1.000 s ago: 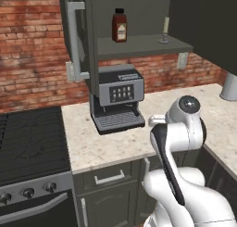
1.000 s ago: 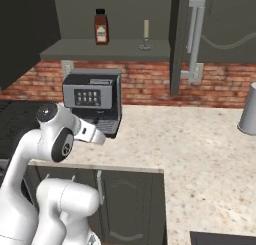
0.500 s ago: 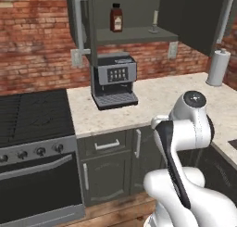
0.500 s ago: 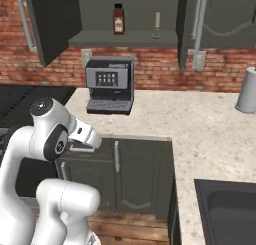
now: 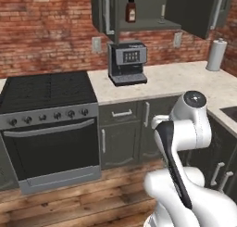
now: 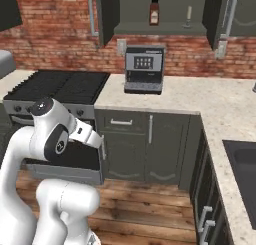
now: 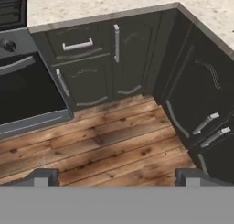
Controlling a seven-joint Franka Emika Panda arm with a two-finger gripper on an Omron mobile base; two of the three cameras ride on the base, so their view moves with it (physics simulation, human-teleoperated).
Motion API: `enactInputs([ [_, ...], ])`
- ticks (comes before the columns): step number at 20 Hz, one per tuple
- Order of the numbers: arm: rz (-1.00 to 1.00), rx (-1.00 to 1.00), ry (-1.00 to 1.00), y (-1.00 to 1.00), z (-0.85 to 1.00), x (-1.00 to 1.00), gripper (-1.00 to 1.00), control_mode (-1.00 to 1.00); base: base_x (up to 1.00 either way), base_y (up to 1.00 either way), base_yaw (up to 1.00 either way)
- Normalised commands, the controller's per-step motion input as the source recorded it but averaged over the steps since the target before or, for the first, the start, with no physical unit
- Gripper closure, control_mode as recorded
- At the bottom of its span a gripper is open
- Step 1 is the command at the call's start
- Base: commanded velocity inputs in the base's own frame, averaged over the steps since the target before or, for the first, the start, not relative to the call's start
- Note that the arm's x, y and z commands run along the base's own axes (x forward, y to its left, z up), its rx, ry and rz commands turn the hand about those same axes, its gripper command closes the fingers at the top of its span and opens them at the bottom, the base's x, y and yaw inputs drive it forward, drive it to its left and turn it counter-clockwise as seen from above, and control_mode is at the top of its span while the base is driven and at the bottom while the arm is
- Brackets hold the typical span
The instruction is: Pick the candle and candle from the dining table and place them in the open cabinet. Close the cabinet after placing the objects.
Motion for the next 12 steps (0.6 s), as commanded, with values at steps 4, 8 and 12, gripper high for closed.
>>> enactInputs([
  [4,0.0,0.0,0.0,0.0,0.0,0.0,-1.0,1.0,-1.0,0.66,0.21],
  [8,0.0,0.0,0.0,0.0,0.0,0.0,-1.0,1.0,-1.0,0.6,0.37],
  [12,0.0,0.0,0.0,0.0,0.0,0.0,-1.0,1.0,-1.0,0.42,0.49],
])
